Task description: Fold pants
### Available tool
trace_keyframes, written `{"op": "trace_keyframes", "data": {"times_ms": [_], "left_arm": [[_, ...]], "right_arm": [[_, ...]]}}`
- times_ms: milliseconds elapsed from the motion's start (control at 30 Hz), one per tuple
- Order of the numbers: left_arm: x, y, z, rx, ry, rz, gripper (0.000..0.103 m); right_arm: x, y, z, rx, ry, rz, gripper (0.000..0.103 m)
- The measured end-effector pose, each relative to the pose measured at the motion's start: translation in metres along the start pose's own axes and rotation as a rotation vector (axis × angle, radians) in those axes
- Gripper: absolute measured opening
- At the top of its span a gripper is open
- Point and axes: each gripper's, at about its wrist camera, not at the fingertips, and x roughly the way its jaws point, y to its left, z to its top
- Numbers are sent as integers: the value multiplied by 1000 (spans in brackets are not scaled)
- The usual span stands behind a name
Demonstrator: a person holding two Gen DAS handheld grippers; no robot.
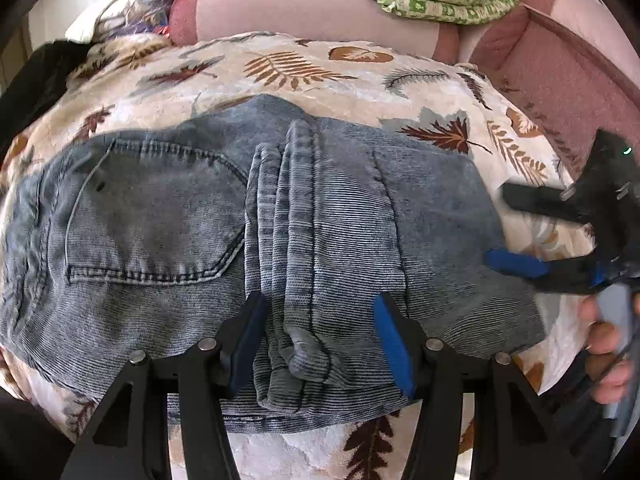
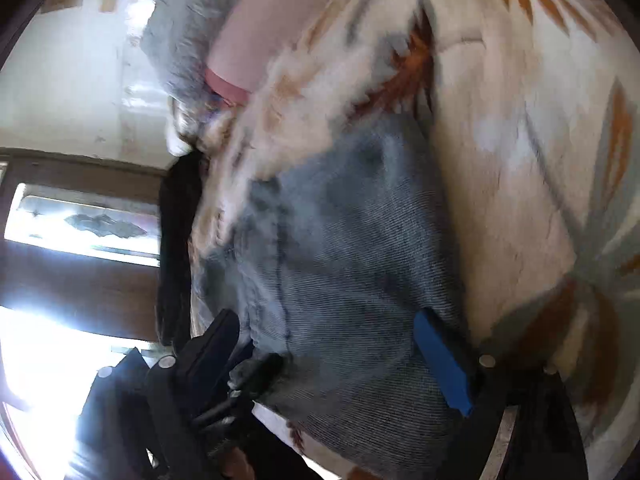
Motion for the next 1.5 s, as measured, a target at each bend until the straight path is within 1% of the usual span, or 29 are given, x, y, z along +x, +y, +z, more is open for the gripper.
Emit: {"op": "trace_keyframes", "data": {"times_ms": [67, 167, 233, 267, 300, 333, 367, 400, 467, 533, 567, 633, 667, 700, 767, 800, 867, 933, 1000, 1033, 1100, 1133, 1167, 1200, 1233, 1300, 1400, 1433, 1500], "left_arm": [[-8, 4, 2, -20, -3, -27, 57], [-27, 11, 6, -54, -66, -40, 57], [-28, 13, 5, -60, -77, -29, 64], [-16, 13, 3, -57, -29, -22, 64], [-3, 13, 1, -46, 29, -4, 64], [4, 10, -2, -1, 31, 22, 64], [-2, 6, -3, 24, 5, 37, 64], [-7, 4, -1, 23, 8, 46, 64], [-19, 4, 4, -5, -28, 12, 64], [-30, 1, 9, 1, -81, 10, 66], [-27, 0, 10, 8, -74, 17, 67], [-3, 0, 7, 20, 21, 40, 68], [8, 1, 5, 31, 65, 52, 69], [1, -1, 5, 45, 13, 50, 70], [-9, -2, 8, 36, 0, 36, 69], [-18, -2, 11, 23, -32, 10, 69], [-27, -7, 15, 42, -88, 4, 70], [-19, -9, 16, 58, -77, 12, 70], [-1, -7, 14, 58, -7, 6, 70], [10, -6, 10, 71, 28, 21, 71], [7, -15, 3, 124, -20, 48, 76], [7, -16, 2, 132, -24, 54, 76], [7, -16, 1, 132, -29, 53, 76], [8, -16, 1, 130, -30, 50, 77], [7, -14, 0, 127, -35, 42, 77], [8, -13, -1, 126, -43, 34, 78], [11, -10, -2, 125, -60, 39, 80], [11, -9, -3, 122, -61, 36, 80], [10, -10, -4, 121, -61, 33, 81]], "right_arm": [[-16, 19, -2, -32, -30, 12, 91], [-34, 40, -22, -113, -53, 57, 92], [-18, 24, -34, -90, -14, 26, 97], [0, 7, -37, -45, 44, -11, 95], [2, -2, -39, -36, 15, 20, 94], [-6, 0, -40, -27, -8, 58, 94], [-12, 3, -37, -3, 1, 63, 94], [-19, 6, -36, 2, -18, 68, 94], [-33, 12, -36, -15, -61, 98, 94], [-39, 10, -40, -10, -41, 174, 94], [-41, 0, -47, 6, -22, 182, 95], [-20, -24, -55, 63, 53, 143, 93], [-25, -27, -56, 62, 17, 163, 92], [-29, -24, -55, 74, 28, 164, 92], [-41, -9, -48, 43, 15, 123, 92], [-48, 1, -43, 5, -8, 101, 93], [-48, 10, -28, -16, -16, 109, 93], [-47, 22, -9, -27, -35, 115, 93], [-35, 29, 9, -29, -26, 160, 93], [-25, 29, 19, -16, -13, 179, 93], [0, 20, 37, -28, -1, 118, 93], [13, 4, 45, 22, 3, 45, 93], [24, -9, 50, 83, 27, 38, 92], [24, -11, 52, 104, 14, 60, 92], [17, -3, 53, 96, 9, 67, 93], [6, 21, 55, 23, -4, 79, 93], [9, 39, 67, -17, -25, 79, 93], [15, 36, 71, -19, -28, 55, 93], [39, 11, 80, 1, 8, -59, 94]]}}
